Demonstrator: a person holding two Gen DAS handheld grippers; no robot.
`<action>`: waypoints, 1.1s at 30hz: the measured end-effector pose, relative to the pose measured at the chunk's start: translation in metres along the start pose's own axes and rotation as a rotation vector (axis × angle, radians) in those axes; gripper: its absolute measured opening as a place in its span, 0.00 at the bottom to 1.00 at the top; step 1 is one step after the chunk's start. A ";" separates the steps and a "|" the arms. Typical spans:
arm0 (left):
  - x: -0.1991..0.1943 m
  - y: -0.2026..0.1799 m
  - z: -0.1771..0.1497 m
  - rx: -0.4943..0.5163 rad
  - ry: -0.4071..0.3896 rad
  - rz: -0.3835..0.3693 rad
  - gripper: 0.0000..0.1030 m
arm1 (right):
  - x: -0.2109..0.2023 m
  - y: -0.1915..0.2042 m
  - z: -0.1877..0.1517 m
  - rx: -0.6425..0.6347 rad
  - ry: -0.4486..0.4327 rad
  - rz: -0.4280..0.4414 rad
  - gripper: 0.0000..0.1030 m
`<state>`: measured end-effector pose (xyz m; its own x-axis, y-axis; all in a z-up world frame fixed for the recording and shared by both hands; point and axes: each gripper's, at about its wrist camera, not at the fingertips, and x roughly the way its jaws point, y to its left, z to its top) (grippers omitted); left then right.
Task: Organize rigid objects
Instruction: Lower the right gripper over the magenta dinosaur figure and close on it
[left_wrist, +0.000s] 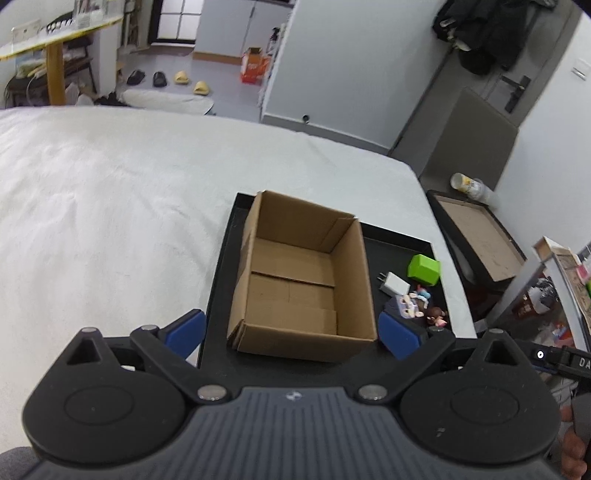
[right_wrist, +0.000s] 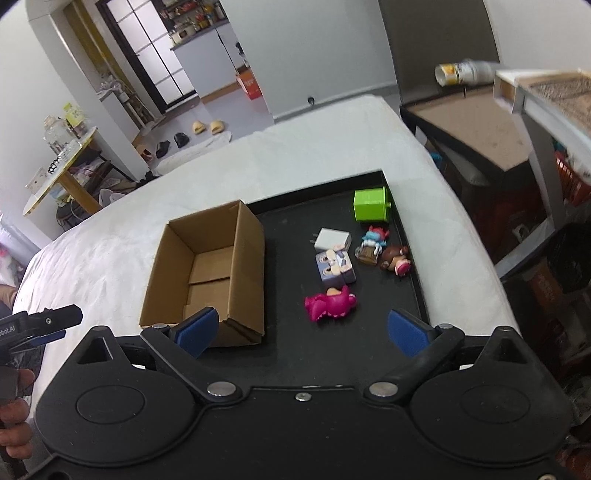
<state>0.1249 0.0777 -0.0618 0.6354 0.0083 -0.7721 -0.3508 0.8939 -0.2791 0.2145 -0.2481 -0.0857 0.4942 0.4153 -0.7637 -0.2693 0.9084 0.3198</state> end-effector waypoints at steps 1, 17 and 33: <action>0.004 0.003 0.001 -0.009 0.007 0.000 0.97 | 0.004 -0.001 0.001 0.008 0.006 0.004 0.94; 0.084 0.032 0.018 -0.114 0.172 0.025 0.66 | 0.081 -0.035 0.011 0.235 0.145 0.012 0.79; 0.151 0.028 0.026 -0.219 0.329 0.131 0.51 | 0.174 -0.069 0.004 0.687 0.339 0.061 0.63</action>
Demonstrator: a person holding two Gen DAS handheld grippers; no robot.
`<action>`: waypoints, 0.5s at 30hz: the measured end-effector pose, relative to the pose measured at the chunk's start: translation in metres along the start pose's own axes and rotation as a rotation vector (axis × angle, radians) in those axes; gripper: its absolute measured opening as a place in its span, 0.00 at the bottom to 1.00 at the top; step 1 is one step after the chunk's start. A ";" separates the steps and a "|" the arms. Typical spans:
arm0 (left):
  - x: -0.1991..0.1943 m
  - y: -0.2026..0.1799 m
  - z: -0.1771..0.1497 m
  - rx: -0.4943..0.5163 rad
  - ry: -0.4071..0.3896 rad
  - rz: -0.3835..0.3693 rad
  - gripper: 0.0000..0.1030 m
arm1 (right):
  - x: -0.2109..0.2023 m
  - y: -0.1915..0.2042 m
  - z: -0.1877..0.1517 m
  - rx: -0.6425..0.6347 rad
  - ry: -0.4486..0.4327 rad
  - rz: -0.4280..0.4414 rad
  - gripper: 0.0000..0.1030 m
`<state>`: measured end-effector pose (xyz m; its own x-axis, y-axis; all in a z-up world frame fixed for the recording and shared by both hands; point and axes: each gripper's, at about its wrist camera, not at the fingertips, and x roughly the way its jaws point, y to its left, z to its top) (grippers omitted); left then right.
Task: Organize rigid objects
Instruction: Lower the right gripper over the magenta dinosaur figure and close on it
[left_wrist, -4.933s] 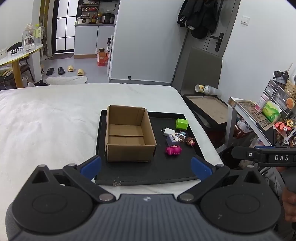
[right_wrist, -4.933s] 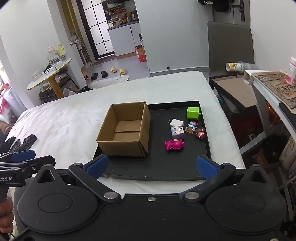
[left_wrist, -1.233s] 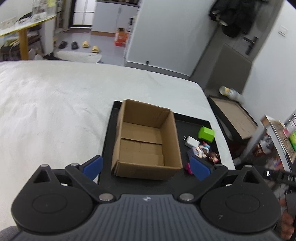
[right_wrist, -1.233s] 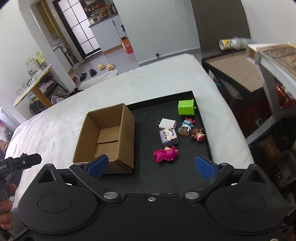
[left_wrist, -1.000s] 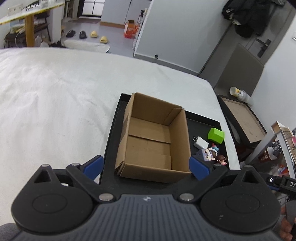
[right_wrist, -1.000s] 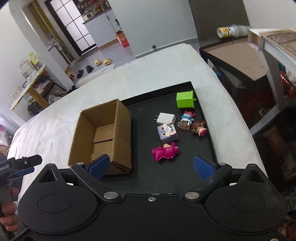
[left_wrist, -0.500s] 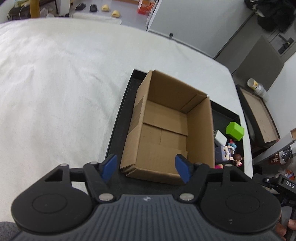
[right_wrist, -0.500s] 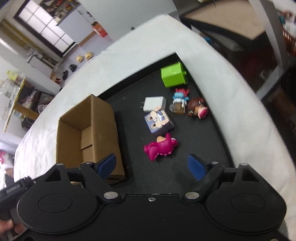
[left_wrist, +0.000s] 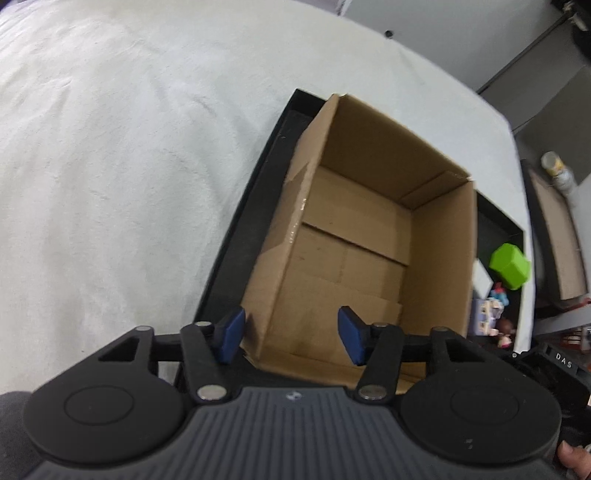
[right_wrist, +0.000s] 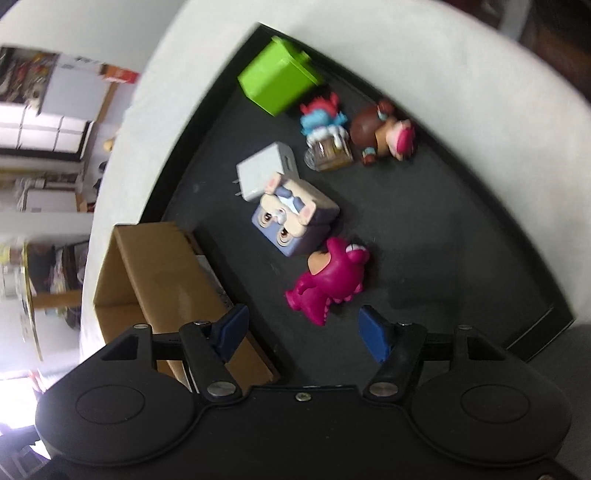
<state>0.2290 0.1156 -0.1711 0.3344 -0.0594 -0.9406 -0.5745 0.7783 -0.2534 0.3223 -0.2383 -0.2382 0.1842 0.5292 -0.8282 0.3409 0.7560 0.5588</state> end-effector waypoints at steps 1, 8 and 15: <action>0.002 0.000 0.001 -0.001 0.001 0.004 0.49 | 0.005 0.000 0.001 0.013 0.009 -0.008 0.63; 0.010 0.011 0.004 -0.010 0.022 -0.012 0.37 | 0.028 -0.003 0.003 0.080 0.002 -0.088 0.60; 0.009 0.023 0.005 -0.019 0.038 -0.060 0.25 | 0.034 0.009 0.007 0.107 -0.078 -0.168 0.62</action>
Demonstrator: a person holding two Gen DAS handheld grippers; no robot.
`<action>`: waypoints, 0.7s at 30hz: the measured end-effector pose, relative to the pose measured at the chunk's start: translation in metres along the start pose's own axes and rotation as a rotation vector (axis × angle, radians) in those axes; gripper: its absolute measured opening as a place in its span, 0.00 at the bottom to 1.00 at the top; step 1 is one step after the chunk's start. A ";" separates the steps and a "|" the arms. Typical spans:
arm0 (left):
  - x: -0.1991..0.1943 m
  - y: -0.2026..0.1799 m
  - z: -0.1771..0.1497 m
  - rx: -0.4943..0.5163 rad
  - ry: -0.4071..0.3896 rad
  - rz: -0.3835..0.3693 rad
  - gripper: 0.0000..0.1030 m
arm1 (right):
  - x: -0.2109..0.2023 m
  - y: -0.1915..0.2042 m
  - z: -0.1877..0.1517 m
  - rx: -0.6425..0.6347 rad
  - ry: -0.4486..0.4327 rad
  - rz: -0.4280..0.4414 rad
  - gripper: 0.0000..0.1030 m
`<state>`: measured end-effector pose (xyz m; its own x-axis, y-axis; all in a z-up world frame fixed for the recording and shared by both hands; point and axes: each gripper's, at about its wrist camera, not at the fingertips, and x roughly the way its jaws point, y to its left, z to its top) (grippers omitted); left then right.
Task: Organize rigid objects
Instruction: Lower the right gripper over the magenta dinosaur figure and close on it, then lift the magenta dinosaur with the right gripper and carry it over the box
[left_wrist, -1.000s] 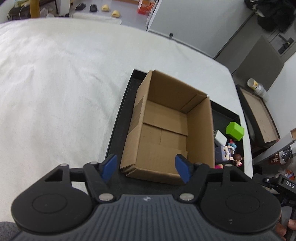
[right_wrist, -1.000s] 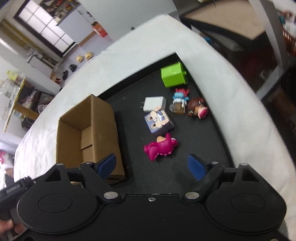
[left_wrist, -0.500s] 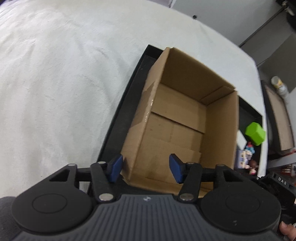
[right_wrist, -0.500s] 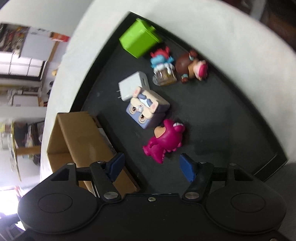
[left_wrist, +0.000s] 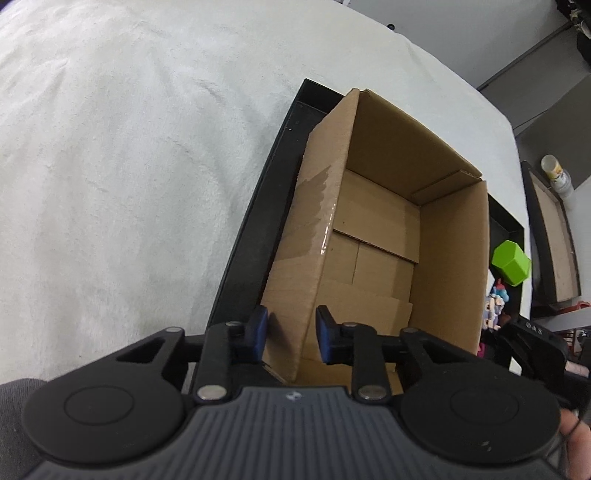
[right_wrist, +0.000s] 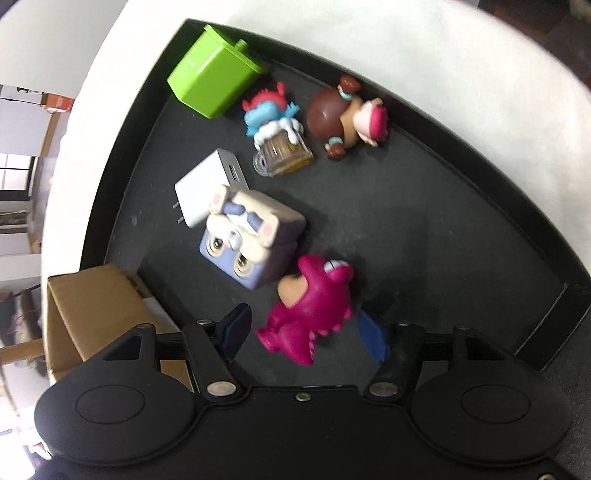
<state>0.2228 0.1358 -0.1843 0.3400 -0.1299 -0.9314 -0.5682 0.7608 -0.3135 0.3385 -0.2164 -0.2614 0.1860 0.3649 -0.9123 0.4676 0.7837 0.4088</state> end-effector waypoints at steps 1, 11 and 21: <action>0.000 0.001 0.000 0.003 0.000 -0.004 0.23 | -0.001 0.002 0.000 -0.003 -0.022 -0.018 0.62; -0.001 0.016 -0.009 0.035 -0.020 -0.081 0.21 | 0.001 0.018 -0.011 -0.108 -0.058 -0.153 0.47; -0.007 0.029 -0.021 0.108 -0.060 -0.149 0.22 | 0.001 0.012 -0.034 -0.282 -0.033 -0.194 0.44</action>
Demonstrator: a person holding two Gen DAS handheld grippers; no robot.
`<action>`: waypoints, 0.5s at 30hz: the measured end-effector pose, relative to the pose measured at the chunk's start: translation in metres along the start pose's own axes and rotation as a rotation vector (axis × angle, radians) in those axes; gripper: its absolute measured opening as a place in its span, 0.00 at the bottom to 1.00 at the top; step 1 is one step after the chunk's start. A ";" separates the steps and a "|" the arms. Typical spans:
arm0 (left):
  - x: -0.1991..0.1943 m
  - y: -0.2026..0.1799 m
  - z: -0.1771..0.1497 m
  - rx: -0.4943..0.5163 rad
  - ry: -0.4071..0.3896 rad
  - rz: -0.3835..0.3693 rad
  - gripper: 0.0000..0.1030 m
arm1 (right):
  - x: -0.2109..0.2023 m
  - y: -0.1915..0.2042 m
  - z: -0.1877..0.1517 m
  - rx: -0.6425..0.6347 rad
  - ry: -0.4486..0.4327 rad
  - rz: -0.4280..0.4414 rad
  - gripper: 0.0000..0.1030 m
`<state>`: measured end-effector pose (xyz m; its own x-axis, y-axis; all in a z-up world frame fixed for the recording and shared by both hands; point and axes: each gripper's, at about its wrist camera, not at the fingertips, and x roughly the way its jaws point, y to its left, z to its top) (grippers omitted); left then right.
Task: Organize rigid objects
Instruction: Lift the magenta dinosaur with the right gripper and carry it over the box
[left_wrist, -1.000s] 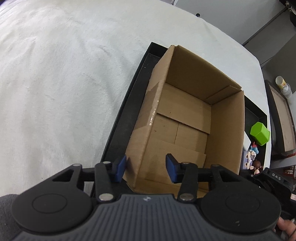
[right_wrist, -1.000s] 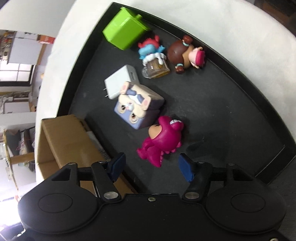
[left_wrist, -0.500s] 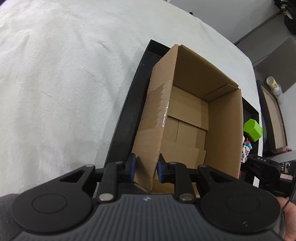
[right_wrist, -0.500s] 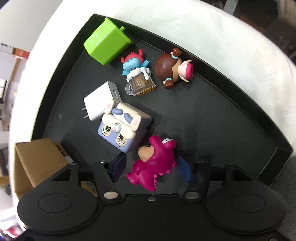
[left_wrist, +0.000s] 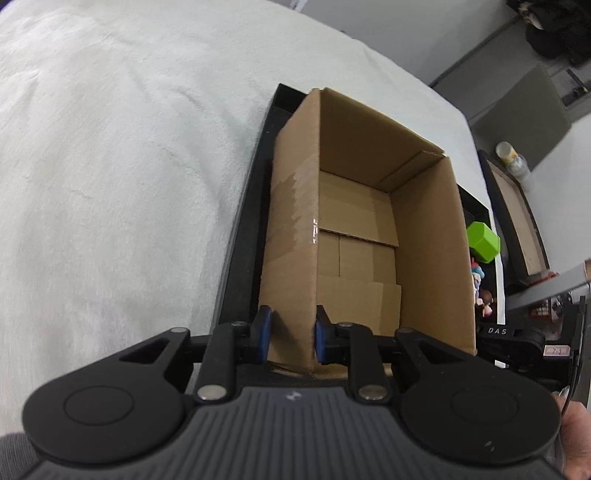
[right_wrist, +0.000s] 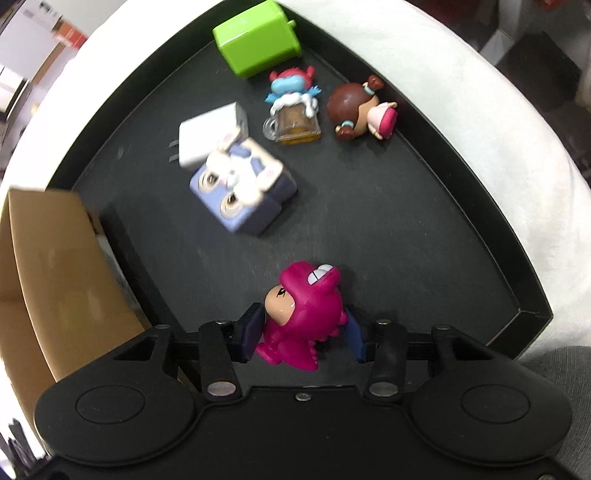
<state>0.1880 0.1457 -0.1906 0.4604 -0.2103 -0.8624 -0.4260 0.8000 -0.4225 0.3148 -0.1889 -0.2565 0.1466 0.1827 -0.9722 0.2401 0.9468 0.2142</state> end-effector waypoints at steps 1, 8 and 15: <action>0.000 0.001 -0.001 0.001 -0.005 -0.007 0.22 | -0.001 0.001 -0.004 -0.021 0.000 -0.001 0.44; -0.004 0.001 -0.006 0.017 -0.022 -0.011 0.21 | -0.019 -0.001 -0.023 -0.092 -0.022 0.057 0.40; -0.007 0.001 -0.012 0.045 -0.023 -0.005 0.21 | -0.051 0.015 -0.021 -0.141 -0.067 0.098 0.40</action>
<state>0.1748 0.1410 -0.1881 0.4803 -0.2021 -0.8535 -0.3884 0.8234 -0.4136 0.2908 -0.1785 -0.2054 0.2270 0.2627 -0.9378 0.0851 0.9539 0.2878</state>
